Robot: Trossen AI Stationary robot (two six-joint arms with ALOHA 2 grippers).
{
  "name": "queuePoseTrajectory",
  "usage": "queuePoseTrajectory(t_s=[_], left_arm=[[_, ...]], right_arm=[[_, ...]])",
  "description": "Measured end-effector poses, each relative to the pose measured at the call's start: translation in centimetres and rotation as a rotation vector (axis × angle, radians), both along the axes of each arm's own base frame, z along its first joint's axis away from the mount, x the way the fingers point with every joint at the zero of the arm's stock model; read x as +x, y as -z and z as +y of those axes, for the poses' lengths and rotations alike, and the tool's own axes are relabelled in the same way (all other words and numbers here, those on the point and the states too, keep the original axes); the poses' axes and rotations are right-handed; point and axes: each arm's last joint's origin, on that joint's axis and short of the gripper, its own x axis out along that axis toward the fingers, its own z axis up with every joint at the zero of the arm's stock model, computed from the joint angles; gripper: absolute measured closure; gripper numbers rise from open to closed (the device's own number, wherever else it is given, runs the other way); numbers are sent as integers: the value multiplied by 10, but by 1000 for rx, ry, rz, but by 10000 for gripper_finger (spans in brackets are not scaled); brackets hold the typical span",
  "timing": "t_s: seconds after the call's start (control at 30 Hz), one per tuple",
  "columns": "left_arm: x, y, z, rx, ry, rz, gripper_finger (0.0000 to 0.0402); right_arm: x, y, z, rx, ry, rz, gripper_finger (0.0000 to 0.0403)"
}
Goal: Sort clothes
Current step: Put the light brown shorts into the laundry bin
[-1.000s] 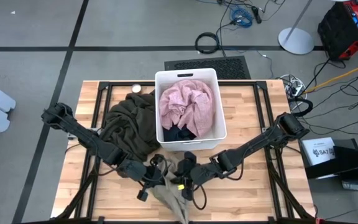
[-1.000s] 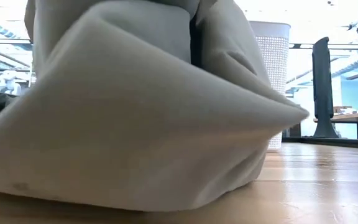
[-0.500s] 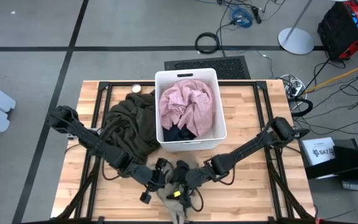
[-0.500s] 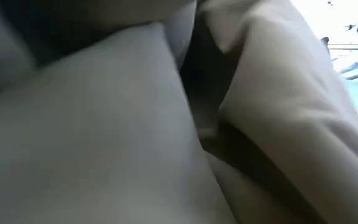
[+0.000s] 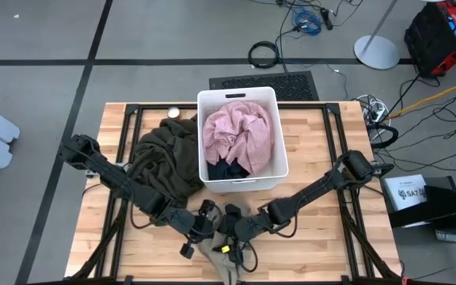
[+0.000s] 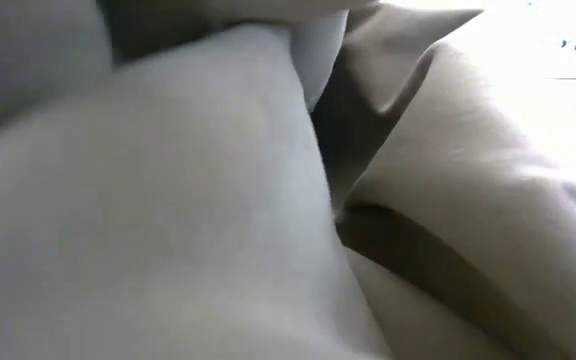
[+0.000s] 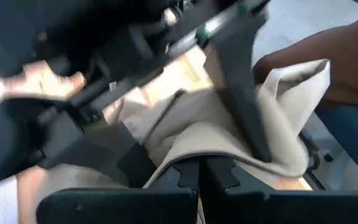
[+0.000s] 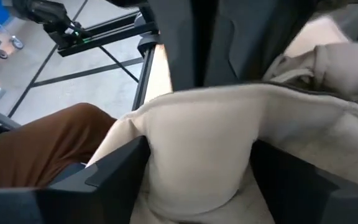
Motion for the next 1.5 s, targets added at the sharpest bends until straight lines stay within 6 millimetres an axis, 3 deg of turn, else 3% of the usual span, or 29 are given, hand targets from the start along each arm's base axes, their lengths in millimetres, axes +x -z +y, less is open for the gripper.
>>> queuePoseTrajectory(t_s=[0.17,0.37,0.4,0.53,0.8,1.03,1.23,1.4,1.5], left_arm=[[4,-12,-2,8,20,-33,401],[2,-11,-1,2,17,7,401],[2,-12,-1,-7,18,11,401],[1,-12,-1,-23,19,36,390],[-9,-7,5,-27,-45,208,294],[-35,-49,19,-42,-109,352,264],[-66,-67,20,-17,-144,303,263],[-79,-53,12,-16,-169,342,263],[-82,-37,8,-20,-177,363,263]], right_arm=[[0,-1,0,-25,6,-14,186],[3,-1,1,-76,-14,-75,367],[3,-2,1,-82,-20,-84,377],[3,-2,1,-68,-13,-85,378],[2,5,-4,-83,12,-10,380],[-2,7,-8,-89,23,59,381],[-20,-32,-15,-77,25,52,381],[-46,-92,-24,-120,-31,-87,381],[-65,-135,-39,-142,-52,-230,381]])
